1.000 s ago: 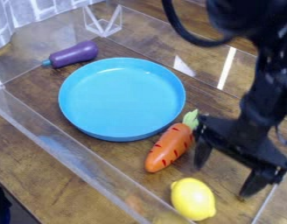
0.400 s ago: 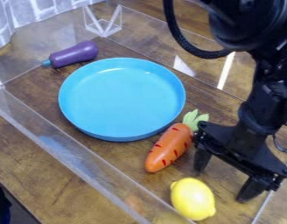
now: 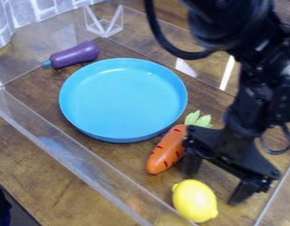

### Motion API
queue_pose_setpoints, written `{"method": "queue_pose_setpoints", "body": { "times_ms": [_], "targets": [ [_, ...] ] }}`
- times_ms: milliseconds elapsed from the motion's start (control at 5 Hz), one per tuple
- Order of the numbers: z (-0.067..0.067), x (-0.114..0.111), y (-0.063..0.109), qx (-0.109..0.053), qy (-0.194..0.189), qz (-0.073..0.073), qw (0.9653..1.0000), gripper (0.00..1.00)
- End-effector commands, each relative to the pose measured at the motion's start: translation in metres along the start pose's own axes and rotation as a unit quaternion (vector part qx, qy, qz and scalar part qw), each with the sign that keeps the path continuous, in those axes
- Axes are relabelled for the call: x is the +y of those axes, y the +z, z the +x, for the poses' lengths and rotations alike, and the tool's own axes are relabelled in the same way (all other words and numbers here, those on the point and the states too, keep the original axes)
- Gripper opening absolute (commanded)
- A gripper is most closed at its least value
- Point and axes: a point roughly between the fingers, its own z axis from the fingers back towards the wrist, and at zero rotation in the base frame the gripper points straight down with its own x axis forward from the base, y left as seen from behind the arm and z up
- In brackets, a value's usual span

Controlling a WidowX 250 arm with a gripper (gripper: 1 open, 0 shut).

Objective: Move the carrot to the left side

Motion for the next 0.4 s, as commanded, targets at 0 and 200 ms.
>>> {"method": "queue_pose_setpoints", "body": {
  "times_ms": [0,200],
  "targets": [
    [0.0095,0.0055,0.0061,-0.006,0.008,-0.002,0.9999,1.0],
    [0.0126,0.0059,0.003,-0.001,0.005,-0.001,1.0,1.0]
  ]
}}
